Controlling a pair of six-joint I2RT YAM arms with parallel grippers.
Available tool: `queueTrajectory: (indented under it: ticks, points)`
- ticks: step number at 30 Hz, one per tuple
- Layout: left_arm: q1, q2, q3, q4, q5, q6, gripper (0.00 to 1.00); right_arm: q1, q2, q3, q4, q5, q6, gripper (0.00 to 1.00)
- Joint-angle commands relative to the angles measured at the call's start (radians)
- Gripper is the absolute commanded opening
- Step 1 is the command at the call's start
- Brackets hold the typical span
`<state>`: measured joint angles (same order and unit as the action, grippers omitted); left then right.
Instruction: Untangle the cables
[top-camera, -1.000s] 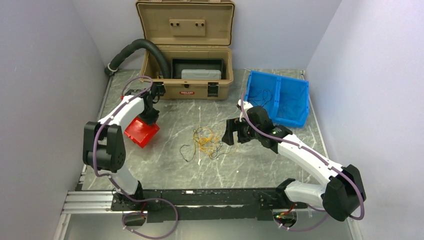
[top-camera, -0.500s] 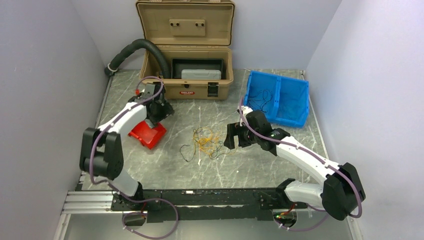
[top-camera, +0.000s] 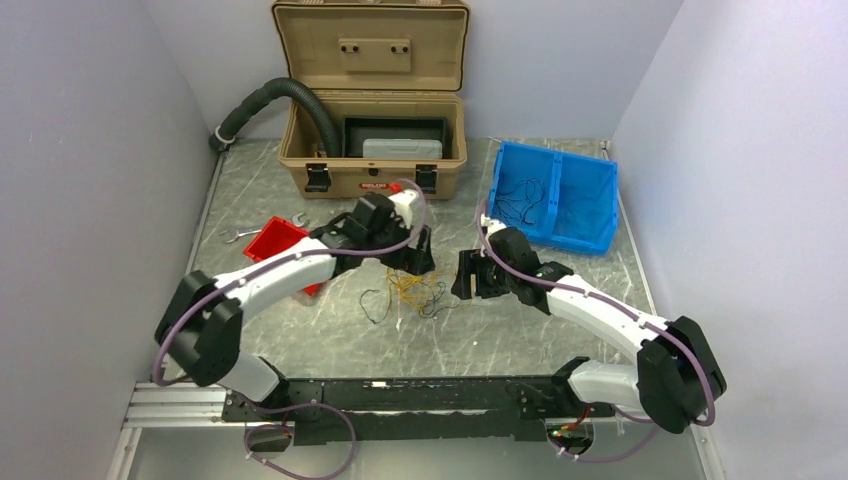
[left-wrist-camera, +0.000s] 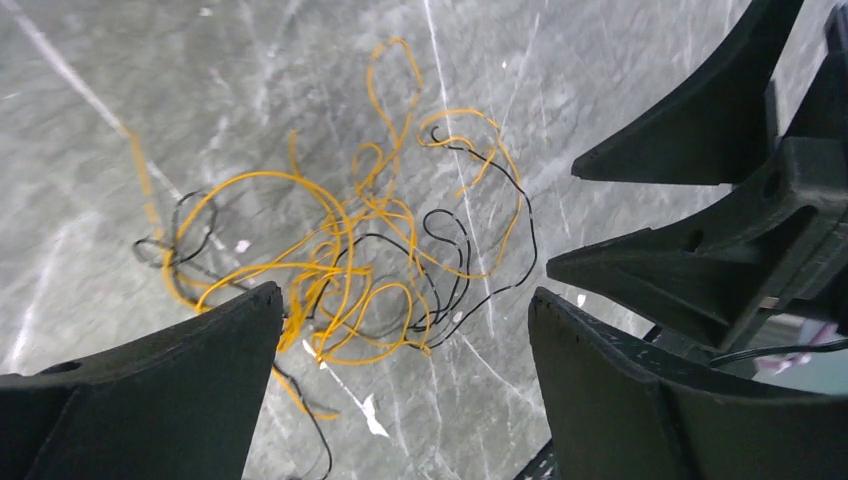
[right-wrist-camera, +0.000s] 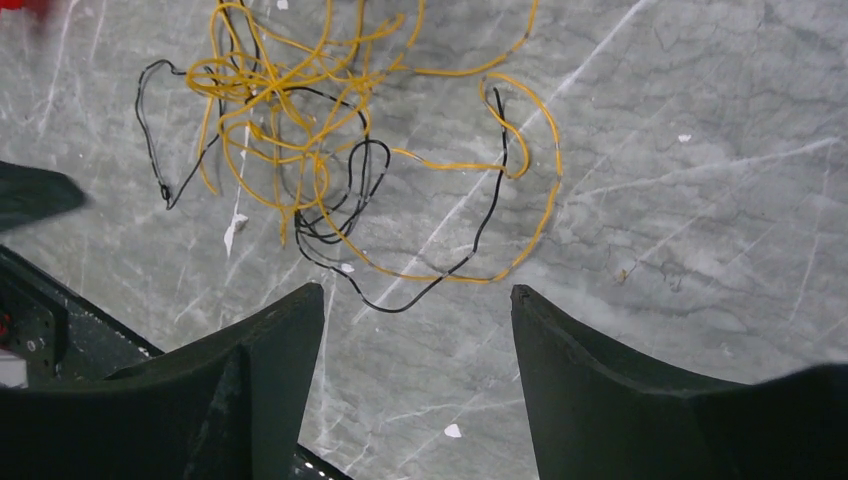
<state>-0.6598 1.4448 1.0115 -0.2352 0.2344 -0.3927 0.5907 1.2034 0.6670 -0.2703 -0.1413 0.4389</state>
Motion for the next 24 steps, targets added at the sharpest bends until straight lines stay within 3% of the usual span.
queueTrajectory:
  ticks: [1,4,10,15,19,21,22,23,24]
  points:
    - [-0.055,0.1,0.069,0.037,-0.025,0.089,0.93,0.004,-0.024,-0.032,0.072,-0.019,0.05,0.7]
    - [-0.056,0.153,0.075,0.066,-0.02,0.074,0.88,0.004,-0.043,-0.041,0.053,0.022,0.073,0.7]
    - [-0.066,0.233,0.09,0.069,-0.021,0.082,0.85,-0.002,-0.142,-0.053,-0.021,0.251,0.141,0.7]
    - [-0.081,0.293,0.123,-0.013,-0.014,0.097,0.75,-0.011,-0.193,-0.064,-0.028,0.28,0.151,0.69]
    - [-0.083,0.304,0.122,-0.045,-0.005,0.107,0.53,-0.014,-0.172,-0.062,-0.02,0.263,0.156,0.68]
    - [-0.083,0.315,0.142,-0.082,0.002,0.118,0.32,-0.012,-0.158,-0.057,-0.018,0.25,0.158,0.68]
    - [-0.084,0.314,0.155,-0.1,-0.008,0.119,0.13,-0.012,-0.154,-0.054,-0.019,0.246,0.156,0.68]
    - [-0.084,0.303,0.155,-0.105,-0.024,0.114,0.01,-0.012,-0.153,-0.053,-0.02,0.242,0.156,0.67]
    - [-0.084,0.282,0.147,-0.1,-0.031,0.113,0.0,-0.013,-0.154,-0.054,-0.018,0.237,0.155,0.67]
